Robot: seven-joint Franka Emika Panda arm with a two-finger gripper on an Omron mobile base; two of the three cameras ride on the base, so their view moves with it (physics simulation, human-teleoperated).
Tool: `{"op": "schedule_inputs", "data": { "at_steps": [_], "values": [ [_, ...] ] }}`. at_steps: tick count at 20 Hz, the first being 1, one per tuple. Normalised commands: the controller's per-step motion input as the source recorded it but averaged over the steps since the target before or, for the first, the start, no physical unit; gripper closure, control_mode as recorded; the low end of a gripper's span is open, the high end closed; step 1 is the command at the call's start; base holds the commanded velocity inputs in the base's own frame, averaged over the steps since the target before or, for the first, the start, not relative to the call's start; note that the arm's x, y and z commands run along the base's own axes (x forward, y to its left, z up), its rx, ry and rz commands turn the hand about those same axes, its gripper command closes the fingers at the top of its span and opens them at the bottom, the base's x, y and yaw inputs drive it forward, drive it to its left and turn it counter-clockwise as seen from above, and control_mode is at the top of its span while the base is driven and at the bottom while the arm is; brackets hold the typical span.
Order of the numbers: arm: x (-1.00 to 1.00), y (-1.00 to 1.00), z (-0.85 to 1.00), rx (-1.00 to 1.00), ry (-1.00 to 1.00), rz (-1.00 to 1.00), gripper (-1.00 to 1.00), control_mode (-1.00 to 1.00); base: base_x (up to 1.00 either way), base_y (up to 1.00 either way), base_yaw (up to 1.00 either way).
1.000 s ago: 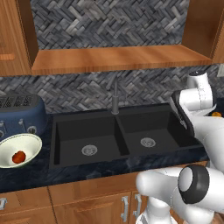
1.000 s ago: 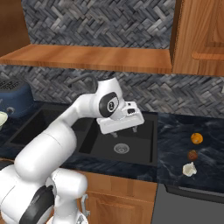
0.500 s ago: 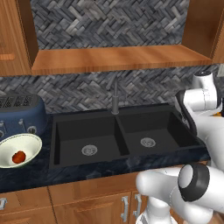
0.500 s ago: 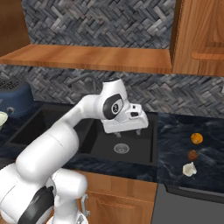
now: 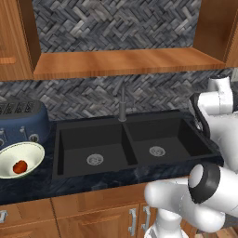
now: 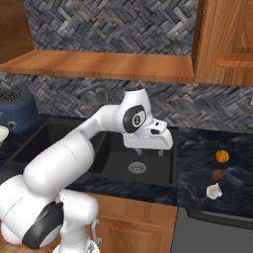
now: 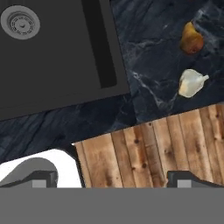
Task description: There is a mixed pile of frozen fruits and vegetables on the counter. Locate all the frozen vegetables and place the items in a bowl on the counter. Take all the frozen fruits and defrost them in a running sink.
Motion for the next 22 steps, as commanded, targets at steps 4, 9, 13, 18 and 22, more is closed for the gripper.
{"op": "schedule_inputs", "data": {
  "at_steps": [4, 9, 13, 18, 22],
  "values": [
    [-0.02, -0.19, -0.01, 0.01, 0.00, -0.23, -1.00, -1.00, 0.00, 0.00, 0.00],
    [-0.07, -0.20, 0.00, 0.01, 0.00, -0.21, -1.00, -1.00, 0.00, 0.00, 0.00],
    [-0.04, -0.23, 0.00, 0.02, 0.00, -0.20, -1.00, -1.00, 0.00, 0.00, 0.00],
    [-0.03, -0.31, -0.01, 0.02, 0.00, -0.15, -1.00, -1.00, 0.00, 0.00, 0.00],
    [-0.03, -0.31, -0.03, 0.01, 0.00, -0.09, -1.00, -1.00, 0.00, 0.00, 0.00]
  ]
}}
